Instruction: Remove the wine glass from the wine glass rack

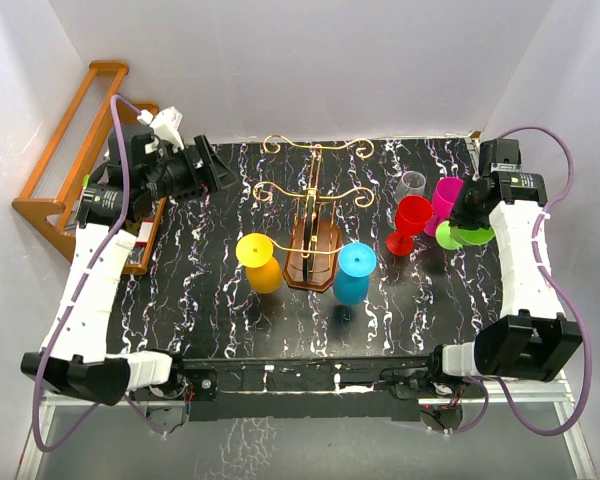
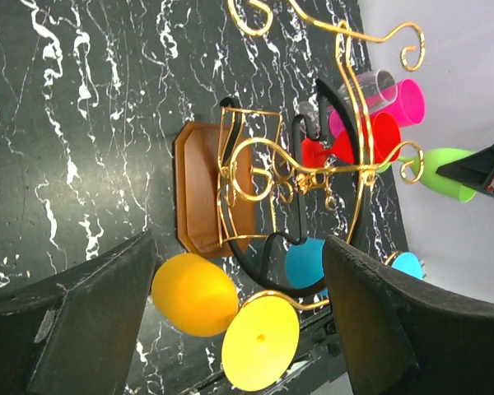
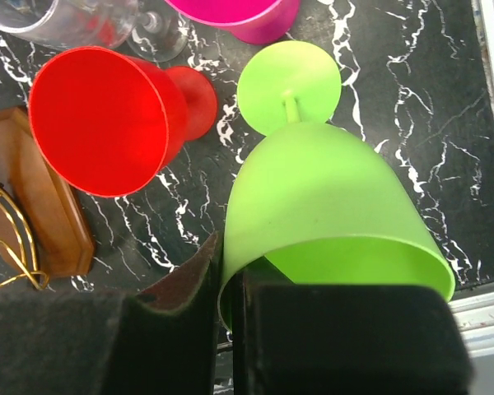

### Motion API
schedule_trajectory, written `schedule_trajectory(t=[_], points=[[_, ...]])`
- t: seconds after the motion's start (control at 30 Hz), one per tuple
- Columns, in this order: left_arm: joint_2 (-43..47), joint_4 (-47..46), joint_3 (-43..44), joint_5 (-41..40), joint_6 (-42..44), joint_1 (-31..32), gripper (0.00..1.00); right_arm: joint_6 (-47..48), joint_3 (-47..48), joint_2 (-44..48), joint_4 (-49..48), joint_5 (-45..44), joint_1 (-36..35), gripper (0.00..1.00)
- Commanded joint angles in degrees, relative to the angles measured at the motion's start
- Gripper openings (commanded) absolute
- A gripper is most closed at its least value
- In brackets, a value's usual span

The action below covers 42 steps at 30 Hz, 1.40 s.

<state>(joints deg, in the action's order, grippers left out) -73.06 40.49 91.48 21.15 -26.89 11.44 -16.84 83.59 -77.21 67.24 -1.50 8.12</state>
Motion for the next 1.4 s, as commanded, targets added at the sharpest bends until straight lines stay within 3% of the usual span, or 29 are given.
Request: schedule_trajectory(t=[0.0, 0.53, 0.9, 1.13, 1.37], points=[[4.4, 1.8, -4.4, -0.6, 1.8, -0.3, 0.79, 0.8, -1.3, 0.0, -5.2, 4.5, 0.4, 0.08], [13.0, 1.9, -15.2, -2.9, 4.8, -0.3, 0.8, 2.2, -7.4, -3.7, -8.9, 5.9, -1.4, 0.08], [14.5, 1.8, -17.3, -4.1, 4.7, -0.3, 0.81, 2.3, -5.7, -5.2, -8.9, 5.5, -2.7, 0.19], [13.9, 1.7, -15.6, -4.2, 4.4, -0.3, 0.82, 2.0, -0.6, -3.1, -5.9, 5.9, -3.8, 0.24], [13.6, -1.1, -14.6, -1.9, 1.2, -0.3, 0.82, 2.2, 10.4, -1.3, 0.1, 6.2, -4.8, 0.24]])
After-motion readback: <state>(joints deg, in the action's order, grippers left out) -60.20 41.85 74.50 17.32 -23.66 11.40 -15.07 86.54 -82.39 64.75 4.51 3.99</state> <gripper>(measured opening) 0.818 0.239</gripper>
